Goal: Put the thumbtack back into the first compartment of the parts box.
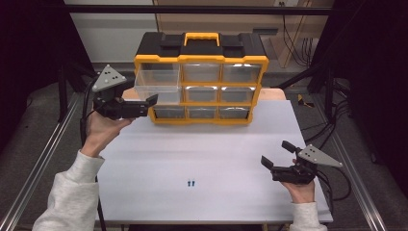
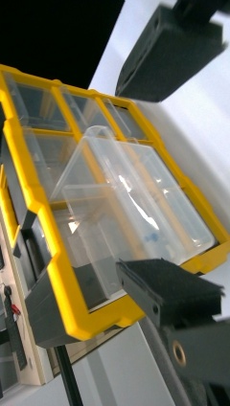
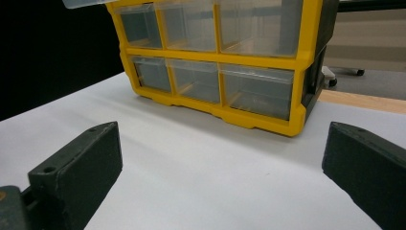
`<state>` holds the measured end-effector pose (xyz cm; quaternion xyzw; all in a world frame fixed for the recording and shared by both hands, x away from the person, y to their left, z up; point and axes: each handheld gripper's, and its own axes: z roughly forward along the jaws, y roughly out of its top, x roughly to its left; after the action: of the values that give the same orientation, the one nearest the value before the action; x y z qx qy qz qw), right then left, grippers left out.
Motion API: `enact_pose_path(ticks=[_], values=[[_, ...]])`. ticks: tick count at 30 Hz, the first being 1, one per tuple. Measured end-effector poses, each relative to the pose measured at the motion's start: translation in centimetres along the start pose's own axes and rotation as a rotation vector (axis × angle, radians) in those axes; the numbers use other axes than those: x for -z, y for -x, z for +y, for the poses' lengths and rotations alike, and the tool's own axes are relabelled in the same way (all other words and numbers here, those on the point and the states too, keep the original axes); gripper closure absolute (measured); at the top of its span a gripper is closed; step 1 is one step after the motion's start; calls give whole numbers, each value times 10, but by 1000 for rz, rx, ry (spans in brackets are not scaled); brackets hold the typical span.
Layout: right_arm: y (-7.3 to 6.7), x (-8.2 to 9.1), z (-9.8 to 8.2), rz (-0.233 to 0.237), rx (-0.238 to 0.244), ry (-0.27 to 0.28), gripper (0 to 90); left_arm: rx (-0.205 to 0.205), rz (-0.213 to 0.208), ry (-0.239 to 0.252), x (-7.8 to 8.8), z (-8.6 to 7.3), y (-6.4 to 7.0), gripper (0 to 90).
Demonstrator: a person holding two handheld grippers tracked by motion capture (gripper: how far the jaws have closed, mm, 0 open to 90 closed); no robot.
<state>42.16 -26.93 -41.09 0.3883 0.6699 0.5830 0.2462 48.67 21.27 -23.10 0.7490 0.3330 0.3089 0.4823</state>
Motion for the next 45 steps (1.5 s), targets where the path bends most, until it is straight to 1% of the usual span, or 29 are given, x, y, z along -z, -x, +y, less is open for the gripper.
enact_pose_path(ticks=[4, 11, 13, 14, 17, 18, 20, 21, 24, 25, 26, 28, 31, 35, 36, 37, 38, 41, 45], values=[[0, 0, 0, 0, 3, -3, 5, -3, -18, 21, 6, -13, 7, 104], [0, 0, 0, 0, 1, -4, 5, -3, -40, 29, 10, -32, 13, 105], [0, 0, 0, 0, 2, -4, 5, 1, -42, 33, 11, -37, 15, 104], [0, 0, 0, -2, 2, -2, 4, 5, -49, 38, 11, -41, 17, 103], [0, 0, 0, -1, 0, 0, 4, 1, -52, 28, 10, -49, 19, 104], [0, 0, 0, 0, 0, -1, 5, 7, -51, 22, 9, -52, 19, 104], [0, 0, 0, 0, -1, -5, 5, 14, -52, 21, 8, -58, 19, 103], [0, 0, 0, -2, 1, -6, 5, 10, -48, 32, 8, -60, 19, 103], [0, 0, 0, 0, -1, 0, 5, 18, -43, 26, 6, -69, 21, 102], [0, 0, 0, 1, 0, 0, 4, 19, -47, 25, 5, -72, 22, 103], [0, 0, 0, -1, 2, -4, 5, 37, -67, 15, 4, -76, 24, 102], [0, 0, 0, 1, 0, -3, 5, 37, -65, 15, 2, -84, 28, 102], [0, 0, 0, 1, 1, -4, 4, 47, -74, 16, 0, -93, 33, 101], [0, 0, 0, 0, 2, -4, 5, 60, -96, 18, -2, -102, 36, 103], [0, 0, 0, 0, 2, -5, 5, 59, -90, 12, -3, -105, 38, 102], [0, 0, 0, -2, 3, -5, 5, 67, -88, 15, -4, -106, 39, 102], [0, 0, 0, 1, 1, -4, 4, 66, -92, 6, -5, -109, 39, 101], [0, 0, 0, -2, 3, -5, 5, 88, -97, 3, -7, -117, 41, 101], [0, 0, 0, -2, 3, -5, 5, 91, -103, -14, -10, -125, 45, 103]])
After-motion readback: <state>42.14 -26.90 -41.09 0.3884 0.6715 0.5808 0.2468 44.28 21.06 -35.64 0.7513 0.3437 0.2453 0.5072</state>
